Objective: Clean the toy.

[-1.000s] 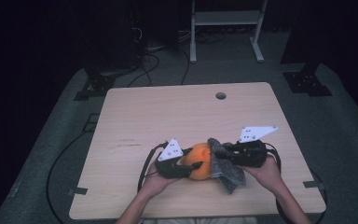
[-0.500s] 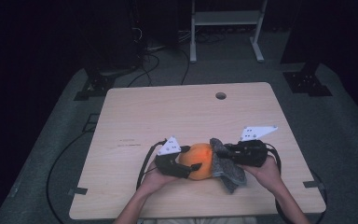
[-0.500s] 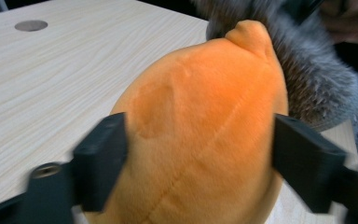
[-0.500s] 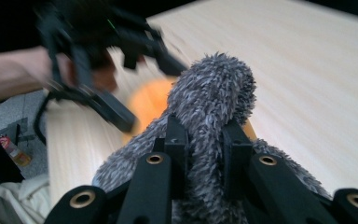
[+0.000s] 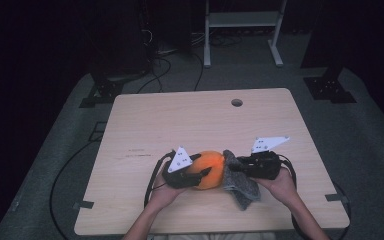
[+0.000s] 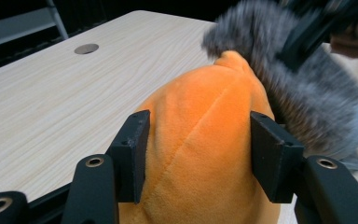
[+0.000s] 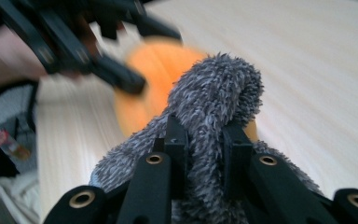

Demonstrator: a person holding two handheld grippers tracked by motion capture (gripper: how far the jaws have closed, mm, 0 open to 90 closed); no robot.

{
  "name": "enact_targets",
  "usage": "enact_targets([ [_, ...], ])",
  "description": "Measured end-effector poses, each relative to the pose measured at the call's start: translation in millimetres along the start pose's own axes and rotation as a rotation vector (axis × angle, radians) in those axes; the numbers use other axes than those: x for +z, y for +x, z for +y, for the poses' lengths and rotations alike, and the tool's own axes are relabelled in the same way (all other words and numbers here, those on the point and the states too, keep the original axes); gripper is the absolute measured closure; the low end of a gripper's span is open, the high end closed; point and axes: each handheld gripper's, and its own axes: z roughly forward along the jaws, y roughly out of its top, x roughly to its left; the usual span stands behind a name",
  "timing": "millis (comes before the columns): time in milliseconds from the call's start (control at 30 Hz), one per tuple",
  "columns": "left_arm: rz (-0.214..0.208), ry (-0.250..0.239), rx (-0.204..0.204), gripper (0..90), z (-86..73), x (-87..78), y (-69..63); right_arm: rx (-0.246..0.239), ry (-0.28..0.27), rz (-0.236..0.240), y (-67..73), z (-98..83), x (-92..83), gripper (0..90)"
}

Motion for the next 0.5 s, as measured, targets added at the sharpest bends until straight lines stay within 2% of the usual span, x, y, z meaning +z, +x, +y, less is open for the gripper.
enact_targets([
  [100, -0.029, 0.008, 0.012, 41.4, 0.4, 3.0, -5.4, -0.021, -0.06, 0.022, 5.2, 13.5, -6.1, 75.6],
  [167, -0.083, 0.013, 0.026, 38.5, 1.7, 2.9, -8.2, -0.039, -0.059, 0.015, 6.9, 21.3, -6.3, 75.6],
  [200, -0.11, 0.007, 0.017, 36.2, 2.7, 1.6, -7.7, -0.039, -0.043, 0.015, 6.7, 22.0, -4.3, 75.6],
  [233, -0.131, -0.002, 0.002, 33.7, 3.4, 0.2, -6.1, -0.04, -0.02, 0.018, 6.1, 20.6, -0.6, 75.5],
  [267, -0.168, -0.024, -0.036, 32.2, 4.4, -3.4, -0.9, -0.04, 0.003, 0.021, 5.7, 18.5, 2.5, 75.5],
  [300, -0.185, -0.043, -0.066, 31.0, 4.8, -5.9, 3.5, -0.037, 0.032, 0.029, 5.8, 13.4, 6.6, 75.5],
  [367, -0.179, -0.053, -0.101, 27.7, 4.6, -8.7, 9.5, -0.018, 0.041, 0.057, 6.7, 4.6, 7.8, 75.5],
  [433, -0.147, -0.016, -0.132, 27.8, 1.5, -7.3, 14.8, -0.019, 0.05, 0.068, 9.1, -3.1, 5.3, 75.5],
  [467, -0.158, 0.0, -0.147, 27.8, -1.2, -5.1, 16.3, -0.018, 0.065, 0.076, 10.2, -6.0, 3.6, 75.5],
  [500, -0.186, 0.017, -0.163, 27.8, -4.0, -2.4, 16.9, -0.021, 0.075, 0.087, 11.4, -7.7, 1.9, 75.5],
])
